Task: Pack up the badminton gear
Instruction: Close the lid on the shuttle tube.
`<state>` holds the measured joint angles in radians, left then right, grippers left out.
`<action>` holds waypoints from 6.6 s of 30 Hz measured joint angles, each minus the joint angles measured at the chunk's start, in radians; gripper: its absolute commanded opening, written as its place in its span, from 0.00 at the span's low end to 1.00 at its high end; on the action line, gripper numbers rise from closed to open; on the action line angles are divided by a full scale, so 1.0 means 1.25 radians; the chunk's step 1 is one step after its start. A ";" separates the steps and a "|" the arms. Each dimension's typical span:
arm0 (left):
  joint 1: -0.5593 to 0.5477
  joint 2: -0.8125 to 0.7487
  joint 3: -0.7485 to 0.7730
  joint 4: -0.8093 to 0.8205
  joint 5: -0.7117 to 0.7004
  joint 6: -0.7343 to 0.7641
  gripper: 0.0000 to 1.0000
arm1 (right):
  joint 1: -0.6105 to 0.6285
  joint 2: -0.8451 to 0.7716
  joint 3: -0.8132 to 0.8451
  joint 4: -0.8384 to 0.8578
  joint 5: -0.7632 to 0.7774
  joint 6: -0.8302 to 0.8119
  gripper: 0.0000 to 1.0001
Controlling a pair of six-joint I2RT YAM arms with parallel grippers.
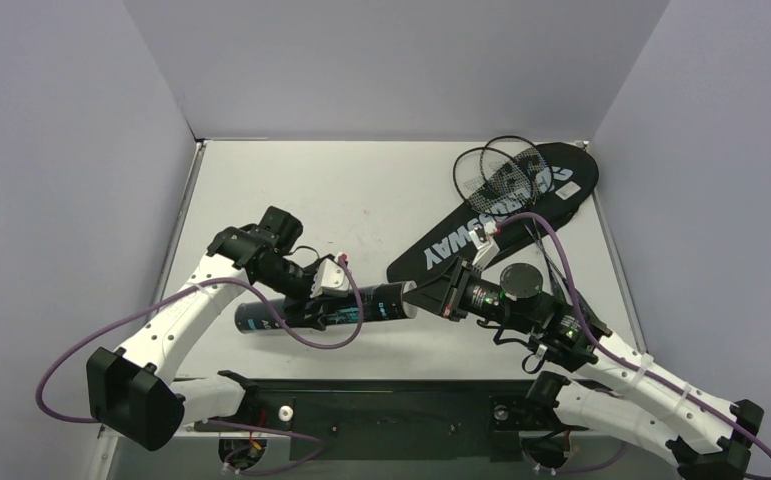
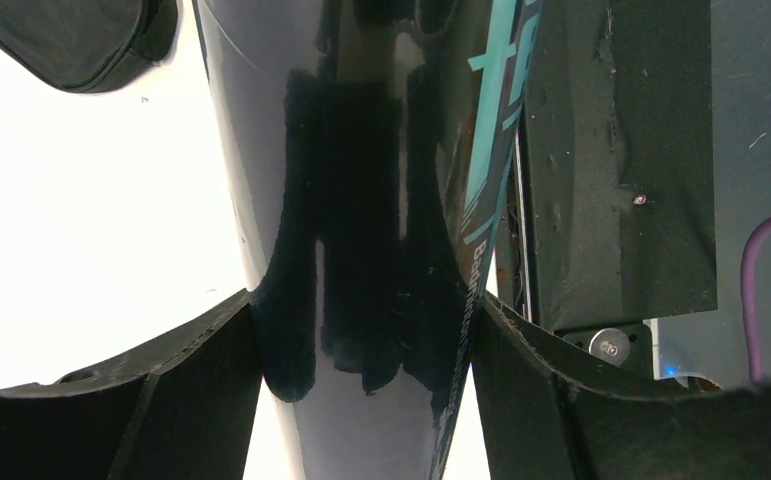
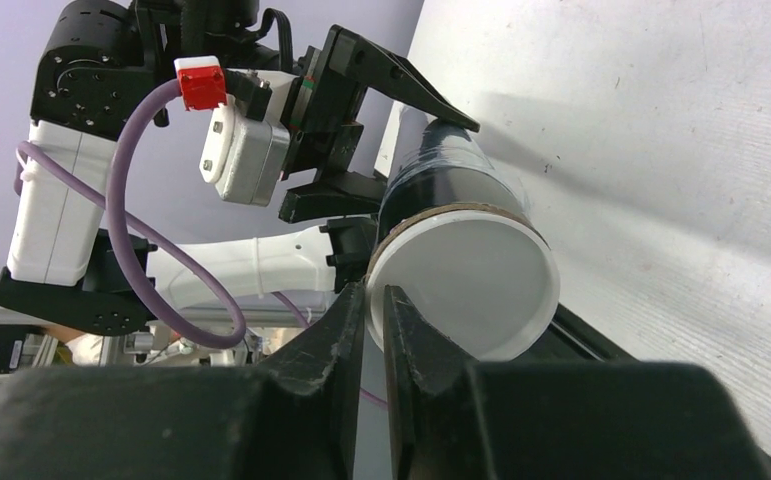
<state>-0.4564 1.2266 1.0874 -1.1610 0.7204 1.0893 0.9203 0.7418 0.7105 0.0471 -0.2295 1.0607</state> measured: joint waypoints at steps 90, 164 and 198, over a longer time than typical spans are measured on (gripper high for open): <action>-0.054 -0.005 -0.029 -0.019 -0.113 0.010 0.19 | 0.056 0.084 0.024 -0.046 0.031 -0.014 0.39; -0.067 0.021 0.019 -0.011 -0.116 -0.111 0.16 | 0.052 0.045 -0.033 0.065 0.058 0.027 0.39; -0.070 0.015 0.021 0.061 -0.049 -0.117 0.17 | -0.182 -0.049 0.044 -0.167 -0.089 -0.014 0.02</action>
<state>-0.5442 1.2453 1.1141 -1.0851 0.6598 0.9432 0.6933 0.6804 0.7654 -0.1619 -0.3405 1.0431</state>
